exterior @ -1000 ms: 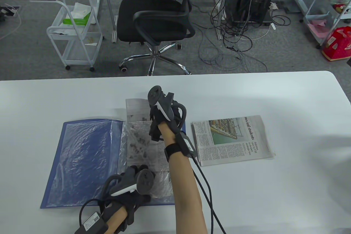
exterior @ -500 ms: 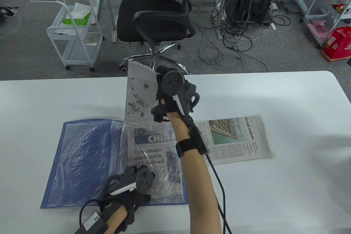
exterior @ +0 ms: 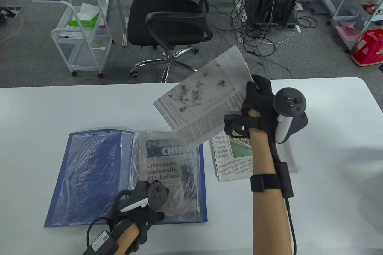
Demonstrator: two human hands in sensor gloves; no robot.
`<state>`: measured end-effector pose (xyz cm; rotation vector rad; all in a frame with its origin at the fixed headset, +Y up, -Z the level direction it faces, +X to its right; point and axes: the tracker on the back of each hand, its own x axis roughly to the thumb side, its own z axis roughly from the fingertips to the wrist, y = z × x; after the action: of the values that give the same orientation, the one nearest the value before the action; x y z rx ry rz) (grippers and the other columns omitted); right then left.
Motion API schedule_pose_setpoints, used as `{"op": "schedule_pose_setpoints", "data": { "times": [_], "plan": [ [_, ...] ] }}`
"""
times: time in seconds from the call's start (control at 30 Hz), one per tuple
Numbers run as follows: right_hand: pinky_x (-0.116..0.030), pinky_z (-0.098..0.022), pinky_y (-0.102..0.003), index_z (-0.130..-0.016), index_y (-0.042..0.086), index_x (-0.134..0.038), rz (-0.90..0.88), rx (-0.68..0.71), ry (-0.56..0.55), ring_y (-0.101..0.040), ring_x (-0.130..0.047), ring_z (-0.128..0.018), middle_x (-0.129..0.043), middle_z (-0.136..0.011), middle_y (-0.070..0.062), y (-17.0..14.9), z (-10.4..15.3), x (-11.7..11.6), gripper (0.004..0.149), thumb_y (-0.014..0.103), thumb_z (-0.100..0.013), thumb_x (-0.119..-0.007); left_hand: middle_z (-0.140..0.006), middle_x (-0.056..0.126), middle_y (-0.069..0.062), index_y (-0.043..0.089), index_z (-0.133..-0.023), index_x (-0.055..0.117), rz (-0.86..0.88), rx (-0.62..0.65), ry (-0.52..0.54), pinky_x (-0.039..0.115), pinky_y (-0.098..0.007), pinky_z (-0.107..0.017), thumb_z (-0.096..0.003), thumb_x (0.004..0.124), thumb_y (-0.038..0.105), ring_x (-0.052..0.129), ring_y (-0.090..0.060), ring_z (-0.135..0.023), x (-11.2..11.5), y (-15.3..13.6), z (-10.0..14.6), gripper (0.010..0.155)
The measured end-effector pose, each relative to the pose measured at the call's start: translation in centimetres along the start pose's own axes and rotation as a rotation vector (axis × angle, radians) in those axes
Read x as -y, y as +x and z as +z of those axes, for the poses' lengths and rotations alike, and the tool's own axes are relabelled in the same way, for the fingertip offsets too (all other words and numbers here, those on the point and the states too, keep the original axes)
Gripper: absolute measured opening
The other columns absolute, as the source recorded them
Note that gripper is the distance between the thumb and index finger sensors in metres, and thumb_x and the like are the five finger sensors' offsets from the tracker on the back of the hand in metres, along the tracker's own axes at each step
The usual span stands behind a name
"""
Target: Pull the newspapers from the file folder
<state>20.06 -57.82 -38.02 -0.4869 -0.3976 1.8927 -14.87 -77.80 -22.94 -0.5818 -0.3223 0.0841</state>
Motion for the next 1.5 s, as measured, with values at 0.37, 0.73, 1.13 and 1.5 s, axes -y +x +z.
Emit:
{"op": "schedule_pose_setpoints", "data": {
  "times": [0.37, 0.73, 1.13, 1.5],
  "plan": [
    [-0.092, -0.011, -0.036, -0.078, 0.029, -0.08, 0.184, -0.322, -0.134, -0.014, -0.106, -0.024, -0.099, -0.065, -0.003, -15.9, -2.0, 4.9, 0.039, 0.033, -0.039, -0.079, -0.114, 0.023, -0.007, 0.028, -0.108, 0.039, 0.01, 0.002, 0.008, 0.043, -0.062, -0.07, -0.0462, 0.076, 0.044, 0.03, -0.049, -0.101, 0.0, -0.1, 0.0, 0.074],
    [-0.089, -0.037, -0.049, -0.087, 0.027, -0.071, 0.49, -0.29, -0.178, -0.026, -0.104, -0.053, -0.092, -0.077, -0.004, -20.0, -2.3, 4.2, 0.049, 0.039, -0.04, -0.078, -0.114, 0.022, -0.007, 0.028, -0.108, 0.039, 0.02, 0.0, 0.005, 0.042, -0.062, -0.07, -0.0461, 0.076, 0.044, 0.029, -0.049, -0.102, 0.0, -0.2, 0.0, 0.074],
    [-0.067, -0.065, -0.06, -0.096, 0.035, -0.064, 0.686, 0.154, -0.059, -0.035, -0.079, -0.092, -0.071, -0.104, -0.003, -10.5, 0.8, 2.3, 0.058, 0.05, -0.04, -0.073, -0.114, 0.022, -0.007, 0.028, -0.108, 0.038, 0.018, -0.001, 0.003, 0.042, -0.062, -0.07, -0.0462, 0.076, 0.044, 0.029, -0.049, -0.102, -0.1, -0.1, 0.0, 0.074],
    [-0.053, -0.072, -0.065, -0.095, 0.041, -0.067, 0.887, 0.575, 0.179, -0.037, -0.064, -0.106, -0.066, -0.111, 0.001, -6.6, 10.2, -3.6, 0.056, 0.052, -0.041, -0.072, -0.114, 0.022, -0.007, 0.028, -0.109, 0.038, 0.017, 0.003, 0.008, 0.042, -0.062, -0.07, -0.0464, 0.075, 0.044, 0.029, -0.049, -0.102, 0.0, -0.1, 0.1, 0.074]
  ]
}}
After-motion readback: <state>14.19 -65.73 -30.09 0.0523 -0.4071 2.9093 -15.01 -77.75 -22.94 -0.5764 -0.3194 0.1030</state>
